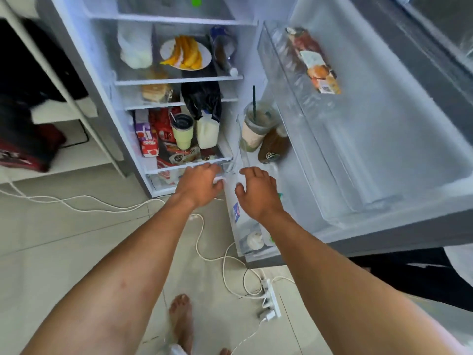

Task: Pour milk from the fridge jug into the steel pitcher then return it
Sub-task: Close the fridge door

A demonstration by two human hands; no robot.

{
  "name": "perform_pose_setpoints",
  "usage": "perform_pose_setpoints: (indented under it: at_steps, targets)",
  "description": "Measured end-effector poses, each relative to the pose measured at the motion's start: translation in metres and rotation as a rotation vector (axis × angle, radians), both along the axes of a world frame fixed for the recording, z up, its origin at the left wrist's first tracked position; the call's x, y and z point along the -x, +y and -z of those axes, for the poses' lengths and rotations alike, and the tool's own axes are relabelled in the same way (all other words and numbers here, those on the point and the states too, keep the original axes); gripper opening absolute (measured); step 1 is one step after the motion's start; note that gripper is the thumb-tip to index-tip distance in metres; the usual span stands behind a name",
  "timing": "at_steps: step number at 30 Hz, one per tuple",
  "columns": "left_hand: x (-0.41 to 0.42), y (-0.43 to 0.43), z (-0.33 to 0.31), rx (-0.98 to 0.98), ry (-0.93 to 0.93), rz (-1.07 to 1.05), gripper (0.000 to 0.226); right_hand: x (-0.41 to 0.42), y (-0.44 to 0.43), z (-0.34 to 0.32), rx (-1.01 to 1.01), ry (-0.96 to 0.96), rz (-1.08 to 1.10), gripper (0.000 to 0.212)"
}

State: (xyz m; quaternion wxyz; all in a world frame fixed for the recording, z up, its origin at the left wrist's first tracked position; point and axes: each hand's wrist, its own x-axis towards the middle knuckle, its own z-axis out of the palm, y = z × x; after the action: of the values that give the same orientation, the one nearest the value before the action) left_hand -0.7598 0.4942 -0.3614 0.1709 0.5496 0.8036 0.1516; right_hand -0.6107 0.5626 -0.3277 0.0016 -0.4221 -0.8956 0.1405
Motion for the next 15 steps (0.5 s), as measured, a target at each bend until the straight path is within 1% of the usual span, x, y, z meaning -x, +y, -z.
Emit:
perform_pose_setpoints:
  at_steps: [2,5,10,12,15]
  targets:
    - [0.001,-0.012,-0.026,-0.026,0.075,0.001,0.034,-0.001,-0.010,-0.018,0.004,0.031,-0.016,0.042]
    - [0.004,-0.029,-0.065,-0.026,0.150,-0.021,0.032,-0.002,-0.023,-0.047,0.010,0.075,-0.037,0.041]
    - [-0.002,-0.053,-0.137,-0.003,0.258,-0.075,0.028,-0.011,-0.040,-0.109,0.081,0.178,-0.057,0.027]
    - [-0.007,-0.059,-0.162,-0.018,0.284,-0.100,0.029,-0.014,-0.044,-0.136,0.054,0.203,-0.092,0.032]
    - [-0.019,-0.063,-0.203,-0.057,0.355,-0.107,0.033,-0.024,-0.047,-0.179,-0.040,0.269,-0.136,0.033]
